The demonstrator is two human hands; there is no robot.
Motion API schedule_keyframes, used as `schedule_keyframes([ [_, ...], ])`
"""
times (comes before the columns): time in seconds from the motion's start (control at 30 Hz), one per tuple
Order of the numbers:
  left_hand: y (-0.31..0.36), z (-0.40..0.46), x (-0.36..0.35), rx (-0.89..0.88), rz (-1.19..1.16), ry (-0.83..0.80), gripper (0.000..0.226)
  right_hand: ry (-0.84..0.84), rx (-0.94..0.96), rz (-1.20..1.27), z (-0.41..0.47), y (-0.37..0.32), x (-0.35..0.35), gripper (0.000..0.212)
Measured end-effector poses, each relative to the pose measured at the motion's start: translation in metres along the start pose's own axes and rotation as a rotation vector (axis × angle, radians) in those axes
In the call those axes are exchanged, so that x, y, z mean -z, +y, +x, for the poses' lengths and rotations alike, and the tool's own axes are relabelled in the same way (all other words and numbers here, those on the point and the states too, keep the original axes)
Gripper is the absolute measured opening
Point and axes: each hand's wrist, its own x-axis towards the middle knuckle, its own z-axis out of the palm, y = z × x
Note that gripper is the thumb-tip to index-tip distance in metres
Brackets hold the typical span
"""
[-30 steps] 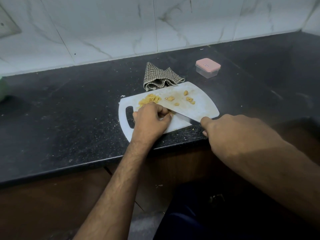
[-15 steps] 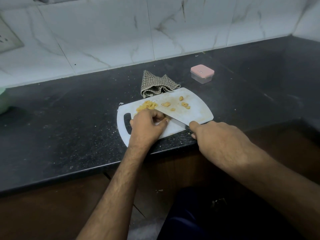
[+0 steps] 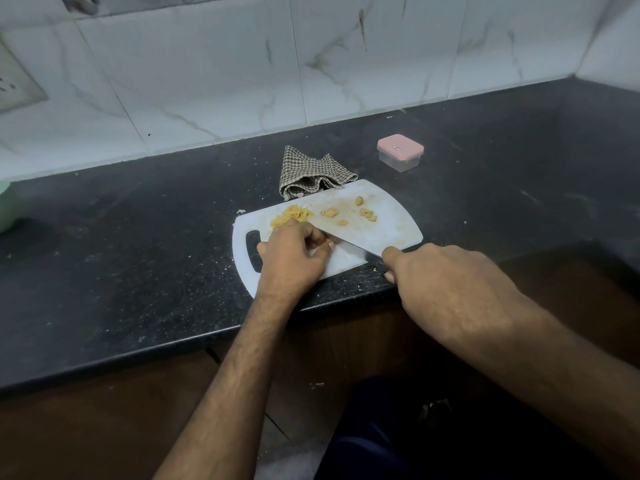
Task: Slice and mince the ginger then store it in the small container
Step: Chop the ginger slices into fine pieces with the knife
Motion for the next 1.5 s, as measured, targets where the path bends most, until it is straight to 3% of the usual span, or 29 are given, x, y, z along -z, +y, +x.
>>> schedule_keyframes([
  [0.17,-0.003,0.001,0.0,-0.01,-0.007,-0.011,0.014,-0.097,-0.019,0.016,0.005,-0.003,0.003,0.015],
  [0.47,-0.006,0.003,0.001,0.006,-0.038,-0.027,0.009,-0.093,0.003,0.024,0.019,-0.001,0.002,0.014],
  [0.6,-0.004,0.002,0.0,0.016,-0.046,-0.019,0.014,-0.182,-0.028,-0.07,0.019,-0.01,0.019,0.042],
  [0.77,-0.005,0.0,-0.001,0.031,-0.087,-0.018,0.007,-0.318,-0.015,-0.123,0.035,-0.015,0.033,0.049],
  [0.9,-0.002,0.002,0.001,0.027,-0.085,-0.019,0.009,-0.279,0.002,-0.051,0.036,-0.01,0.018,0.049],
  [1.13,-0.002,0.0,0.002,0.028,-0.087,0.006,0.014,-0.039,0.018,0.13,0.022,0.001,-0.023,0.014],
  [1.33,0.001,0.001,0.003,0.004,-0.064,0.012,0.019,-0.015,-0.022,0.166,0.015,0.005,-0.01,0.021],
  [1.5,-0.005,0.0,0.0,0.016,-0.087,0.021,0.005,-0.039,-0.055,0.166,0.008,0.001,0.006,0.026],
])
